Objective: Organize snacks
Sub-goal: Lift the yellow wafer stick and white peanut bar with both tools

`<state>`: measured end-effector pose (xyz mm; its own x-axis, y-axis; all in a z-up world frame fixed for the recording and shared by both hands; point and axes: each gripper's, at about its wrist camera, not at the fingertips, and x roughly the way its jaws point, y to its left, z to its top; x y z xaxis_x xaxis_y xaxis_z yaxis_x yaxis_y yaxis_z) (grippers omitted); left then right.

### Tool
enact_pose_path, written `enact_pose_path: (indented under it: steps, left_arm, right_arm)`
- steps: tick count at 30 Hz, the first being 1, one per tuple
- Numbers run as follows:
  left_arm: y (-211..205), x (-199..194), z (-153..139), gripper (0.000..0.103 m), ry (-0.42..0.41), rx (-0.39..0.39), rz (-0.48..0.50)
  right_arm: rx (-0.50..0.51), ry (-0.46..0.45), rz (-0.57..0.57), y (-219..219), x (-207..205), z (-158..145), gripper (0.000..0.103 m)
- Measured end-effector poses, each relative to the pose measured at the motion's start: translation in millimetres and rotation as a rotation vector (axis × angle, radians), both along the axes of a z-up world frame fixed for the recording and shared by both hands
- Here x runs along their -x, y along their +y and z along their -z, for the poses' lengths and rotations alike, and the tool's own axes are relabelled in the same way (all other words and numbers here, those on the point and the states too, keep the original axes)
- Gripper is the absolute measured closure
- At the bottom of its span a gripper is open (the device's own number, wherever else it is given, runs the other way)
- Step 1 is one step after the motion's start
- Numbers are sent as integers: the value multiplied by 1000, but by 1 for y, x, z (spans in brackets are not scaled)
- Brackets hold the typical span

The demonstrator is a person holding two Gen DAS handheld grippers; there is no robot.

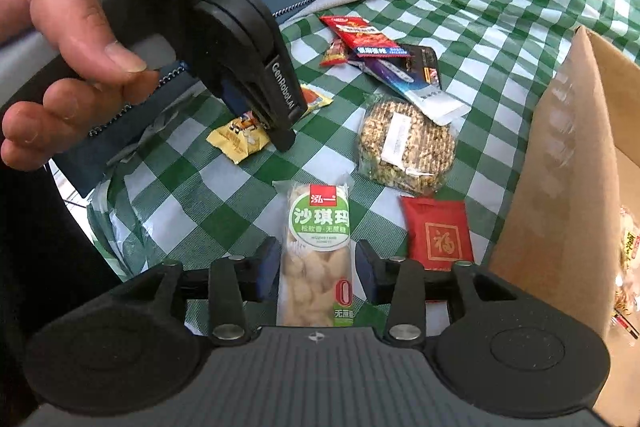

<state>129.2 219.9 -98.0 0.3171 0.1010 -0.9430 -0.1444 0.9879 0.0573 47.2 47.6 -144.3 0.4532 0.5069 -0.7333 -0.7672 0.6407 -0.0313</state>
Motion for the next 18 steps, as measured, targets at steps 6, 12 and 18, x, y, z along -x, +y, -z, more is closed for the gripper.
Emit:
enact_pose_path:
  steps: [6,12,18]
  left_arm:
    - [-7,-4,3,66,11,-27,18]
    - [-9,-4,4,66,12,-32,31]
    - [-9,-3,4,66,10,-30,33]
  right_arm:
    - [20,13,-17,7,0,7,52]
    - [38,16,-6,10,-2,12,53]
    - [69,-8,-13,13,0,18,64]
